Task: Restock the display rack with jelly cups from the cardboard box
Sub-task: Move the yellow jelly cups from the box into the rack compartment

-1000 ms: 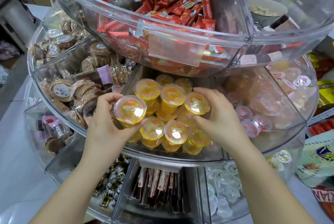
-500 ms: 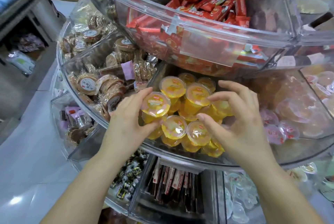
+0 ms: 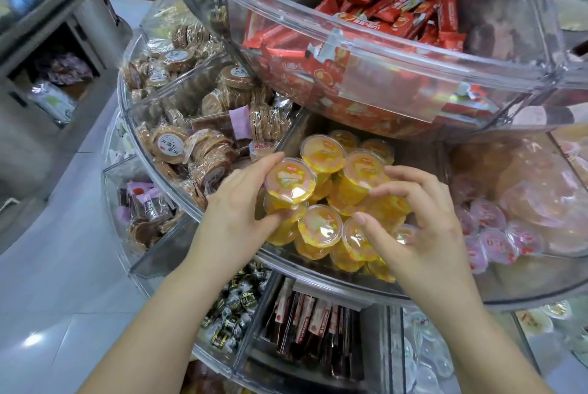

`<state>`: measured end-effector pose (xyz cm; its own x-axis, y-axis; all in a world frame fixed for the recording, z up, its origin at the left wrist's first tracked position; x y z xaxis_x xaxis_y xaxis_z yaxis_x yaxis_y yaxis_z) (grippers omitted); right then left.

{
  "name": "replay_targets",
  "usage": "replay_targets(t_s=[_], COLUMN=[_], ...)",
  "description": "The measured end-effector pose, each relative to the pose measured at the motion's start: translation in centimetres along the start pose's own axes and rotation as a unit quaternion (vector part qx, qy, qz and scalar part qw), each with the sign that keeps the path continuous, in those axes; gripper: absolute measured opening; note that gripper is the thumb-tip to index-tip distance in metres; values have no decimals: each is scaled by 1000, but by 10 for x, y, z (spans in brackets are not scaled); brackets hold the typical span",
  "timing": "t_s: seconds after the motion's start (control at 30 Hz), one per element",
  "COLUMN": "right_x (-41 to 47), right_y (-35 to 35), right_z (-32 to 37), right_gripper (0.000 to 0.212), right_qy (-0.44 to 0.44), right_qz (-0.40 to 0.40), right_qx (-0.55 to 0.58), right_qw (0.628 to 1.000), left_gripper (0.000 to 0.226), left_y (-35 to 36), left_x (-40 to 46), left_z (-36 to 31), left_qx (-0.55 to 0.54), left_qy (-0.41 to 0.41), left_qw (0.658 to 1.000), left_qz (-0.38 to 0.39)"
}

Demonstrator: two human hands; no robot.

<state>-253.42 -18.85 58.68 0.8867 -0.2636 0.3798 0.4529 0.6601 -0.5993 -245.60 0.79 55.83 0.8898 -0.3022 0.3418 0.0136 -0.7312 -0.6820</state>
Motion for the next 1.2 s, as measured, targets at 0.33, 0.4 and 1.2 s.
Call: replay_targets(t_s=[0.33, 0.4, 1.2], right_x=[2, 2, -256], right_y=[0, 0, 311], right_z=[4, 6, 36], right_gripper=[22, 22, 10], right_qy=[-18, -29, 194], right_qz=[-13, -18, 632], right_qx=[8, 7, 113], right_qw=[1000, 999, 742], left_gripper=[80, 84, 19], left_y=[-1, -1, -13], left_x=[2, 0, -370], left_z=[5, 5, 234], left_qx=[15, 3, -153], left_qy=[15, 8, -579], left_qw=[1000, 1000, 775], left_qz=[6, 14, -200])
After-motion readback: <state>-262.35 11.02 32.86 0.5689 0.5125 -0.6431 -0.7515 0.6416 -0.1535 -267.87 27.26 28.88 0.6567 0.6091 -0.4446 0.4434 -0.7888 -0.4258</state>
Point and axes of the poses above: each hand's wrist, its own x-axis towards the middle knuckle, its own y-axis out of the palm, z = x × y, the point moved 2 cm from there along x, towards the middle knuckle, and after that the axes turned 3 degrees about -z, right-handed, at the moved point
